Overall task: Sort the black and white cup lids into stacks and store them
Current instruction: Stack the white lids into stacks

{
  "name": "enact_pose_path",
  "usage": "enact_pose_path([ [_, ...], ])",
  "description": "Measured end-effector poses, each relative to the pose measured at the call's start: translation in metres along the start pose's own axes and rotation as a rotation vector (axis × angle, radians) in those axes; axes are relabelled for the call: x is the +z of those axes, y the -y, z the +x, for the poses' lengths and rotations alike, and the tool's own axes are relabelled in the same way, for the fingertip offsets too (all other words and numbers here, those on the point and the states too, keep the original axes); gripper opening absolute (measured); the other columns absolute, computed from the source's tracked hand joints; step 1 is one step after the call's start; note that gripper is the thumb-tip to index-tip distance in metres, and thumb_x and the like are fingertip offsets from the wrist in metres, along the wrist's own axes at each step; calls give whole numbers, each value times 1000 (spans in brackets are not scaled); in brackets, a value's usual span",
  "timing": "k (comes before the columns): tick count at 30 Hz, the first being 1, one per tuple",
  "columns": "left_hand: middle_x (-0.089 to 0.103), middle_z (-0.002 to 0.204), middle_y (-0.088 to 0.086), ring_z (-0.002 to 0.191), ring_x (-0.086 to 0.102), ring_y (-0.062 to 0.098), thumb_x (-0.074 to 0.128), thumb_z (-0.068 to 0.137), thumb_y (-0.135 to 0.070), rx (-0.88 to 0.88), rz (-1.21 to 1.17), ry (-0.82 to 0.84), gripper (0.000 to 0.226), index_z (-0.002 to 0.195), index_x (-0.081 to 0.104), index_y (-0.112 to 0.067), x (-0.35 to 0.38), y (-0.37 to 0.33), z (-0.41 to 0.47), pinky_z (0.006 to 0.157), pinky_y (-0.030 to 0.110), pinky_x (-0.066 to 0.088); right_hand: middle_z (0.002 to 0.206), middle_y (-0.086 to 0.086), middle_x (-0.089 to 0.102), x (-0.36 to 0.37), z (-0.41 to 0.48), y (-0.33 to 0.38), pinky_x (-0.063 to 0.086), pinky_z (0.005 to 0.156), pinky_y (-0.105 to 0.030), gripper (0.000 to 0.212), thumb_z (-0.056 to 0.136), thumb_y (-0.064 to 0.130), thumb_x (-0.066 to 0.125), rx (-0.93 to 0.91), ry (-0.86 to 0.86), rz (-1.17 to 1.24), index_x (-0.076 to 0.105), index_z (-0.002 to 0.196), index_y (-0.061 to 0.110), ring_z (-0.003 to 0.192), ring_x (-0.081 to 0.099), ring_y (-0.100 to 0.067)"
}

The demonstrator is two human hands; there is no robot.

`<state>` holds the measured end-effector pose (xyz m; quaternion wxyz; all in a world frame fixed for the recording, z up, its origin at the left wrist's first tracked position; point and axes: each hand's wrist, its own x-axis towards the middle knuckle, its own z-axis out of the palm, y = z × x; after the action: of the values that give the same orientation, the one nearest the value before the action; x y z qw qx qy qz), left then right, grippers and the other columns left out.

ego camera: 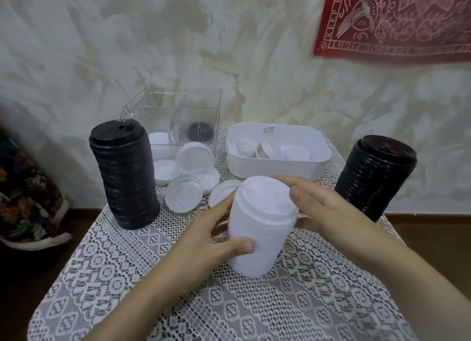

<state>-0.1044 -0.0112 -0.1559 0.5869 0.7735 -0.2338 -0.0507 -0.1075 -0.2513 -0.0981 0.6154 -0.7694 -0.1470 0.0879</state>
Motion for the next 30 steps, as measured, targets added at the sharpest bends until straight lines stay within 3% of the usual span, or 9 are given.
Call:
enact_pose_path([
  [4,55,144,-31,135,51,-5,86,79,-39,-18,63,28,82,147,43,-57,1,1,-5,109,23,45,133,12,69,1,-3,-5,54,99,-39,42,99,51,44,73,-23,141,67,131,36,124,65,-11],
  [8,54,146,-28,137,50,-2,87,80,-35,-45,92,6,85,150,41,-51,2,6,-7,115,39,42,133,13,69,8,-4,-7,54,99,-38,38,102,43,46,88,-28,165,65,134,36,126,63,-9],
  [14,54,146,-28,137,49,-2,87,78,-42,-61,72,7,85,150,42,-49,0,8,-7,117,41,41,127,6,72,14,2,-8,56,96,-36,39,91,41,59,80,-29,173,69,128,35,121,66,-13],
  [19,61,142,-20,132,58,4,55,89,-67,-58,-33,-72,68,147,53,-33,-22,3,2,108,35,50,130,7,71,9,3,-9,54,98,-35,44,90,44,60,82,-40,207,68,131,29,125,64,-13],
  [21,65,139,-17,125,63,7,47,95,-60,-78,-33,-146,58,143,57,-30,-26,7,7,102,39,54,128,5,72,9,3,-10,54,99,-35,39,95,43,68,83,-38,189,67,131,29,124,65,-13],
  [23,68,129,-20,113,66,2,52,102,-41,-79,107,-221,38,139,62,-35,-23,16,12,98,41,55,126,5,73,9,3,-11,53,101,-36,38,90,42,69,74,-35,176,69,127,33,121,66,-12],
  [25,65,128,-26,111,62,-3,59,102,-23,-60,397,-248,39,137,62,-40,-18,25,15,96,35,52,125,6,73,8,3,-11,52,102,-37,37,87,39,67,61,-28,172,71,124,35,120,67,-12],
  [28,55,142,-26,125,54,3,62,98,-18,-44,742,-203,45,138,61,-39,-13,28,20,96,30,48,125,4,73,9,3,-10,50,105,-41,38,88,38,67,46,-16,153,70,126,34,121,67,-15],
  [30,61,135,-21,119,57,9,59,98,-21,-88,828,-223,33,127,68,-35,-13,25,24,89,34,49,125,4,73,8,3,-11,51,104,-40,39,89,37,67,43,-11,138,68,128,33,120,68,-15],
])
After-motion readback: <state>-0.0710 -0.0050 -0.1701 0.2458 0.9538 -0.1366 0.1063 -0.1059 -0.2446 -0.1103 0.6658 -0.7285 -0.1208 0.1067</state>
